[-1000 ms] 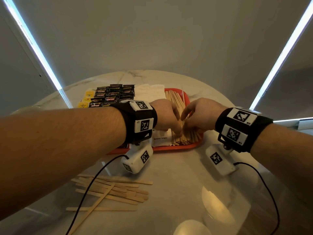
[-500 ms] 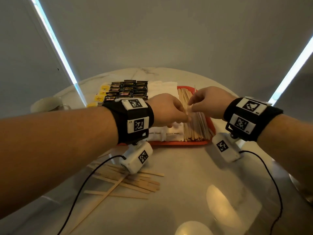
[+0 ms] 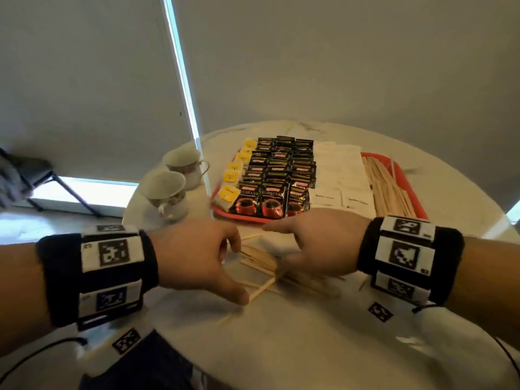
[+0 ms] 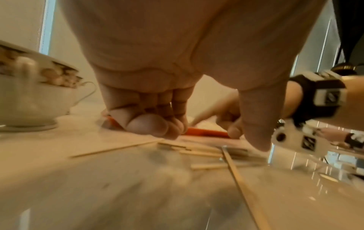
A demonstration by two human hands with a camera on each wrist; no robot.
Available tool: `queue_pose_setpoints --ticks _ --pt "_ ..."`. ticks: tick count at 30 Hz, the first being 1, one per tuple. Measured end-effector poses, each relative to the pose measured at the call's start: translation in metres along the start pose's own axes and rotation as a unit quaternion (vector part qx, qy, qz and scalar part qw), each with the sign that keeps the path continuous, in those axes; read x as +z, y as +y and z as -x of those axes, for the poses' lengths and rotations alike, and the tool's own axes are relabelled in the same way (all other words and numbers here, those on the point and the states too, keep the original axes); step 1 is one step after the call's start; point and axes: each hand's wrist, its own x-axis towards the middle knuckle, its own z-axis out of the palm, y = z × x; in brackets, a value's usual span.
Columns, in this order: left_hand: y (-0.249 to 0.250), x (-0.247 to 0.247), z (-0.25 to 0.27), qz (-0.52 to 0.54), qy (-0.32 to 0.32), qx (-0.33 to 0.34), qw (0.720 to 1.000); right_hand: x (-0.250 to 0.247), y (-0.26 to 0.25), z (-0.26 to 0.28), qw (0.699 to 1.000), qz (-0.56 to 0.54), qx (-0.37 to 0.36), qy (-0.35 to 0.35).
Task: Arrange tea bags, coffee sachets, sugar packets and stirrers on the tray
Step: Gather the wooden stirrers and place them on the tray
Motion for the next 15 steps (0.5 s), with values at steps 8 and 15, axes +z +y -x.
queue_pose_setpoints --ticks 8,15 --pt "-0.016 0.013 -0.006 -0.080 0.022 -0.040 0.996 -0.002 -0.027 -0.027 0.994 0.073 -0.003 -0.081" --pt "-0.012 0.013 -0.011 -0.065 0.010 -0.009 0.998 0.015 -0.018 0.002 0.997 0.067 0.023 -0.042"
